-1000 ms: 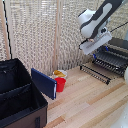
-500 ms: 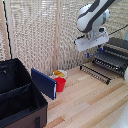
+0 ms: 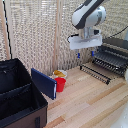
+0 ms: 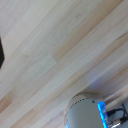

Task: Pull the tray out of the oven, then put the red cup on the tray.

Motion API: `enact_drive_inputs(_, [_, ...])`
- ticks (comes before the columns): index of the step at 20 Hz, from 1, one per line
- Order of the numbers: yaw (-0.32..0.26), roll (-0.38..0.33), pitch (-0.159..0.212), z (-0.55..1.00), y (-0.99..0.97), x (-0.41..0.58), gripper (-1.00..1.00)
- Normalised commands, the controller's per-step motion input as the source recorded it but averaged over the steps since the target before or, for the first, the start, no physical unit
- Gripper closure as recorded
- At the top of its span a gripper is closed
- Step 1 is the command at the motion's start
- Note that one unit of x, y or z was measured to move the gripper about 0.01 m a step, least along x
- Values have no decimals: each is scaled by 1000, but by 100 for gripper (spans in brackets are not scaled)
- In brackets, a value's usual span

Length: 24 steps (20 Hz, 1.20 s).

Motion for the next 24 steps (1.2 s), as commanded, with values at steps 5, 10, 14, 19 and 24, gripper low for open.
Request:
enact_drive_inputs(5, [-80,159,-53,-272,744,1,-100])
enact_drive_inputs(10, [-63,140,-20,-358,787,1,-100])
enact_drive_inputs(14, [-27,79,0,-344,744,-10,-100])
enact_drive_inputs(19, [0,-17,0,-278,375,0,-100])
enact_drive_inputs(24, [33,-35,0,-99,29,89,-100])
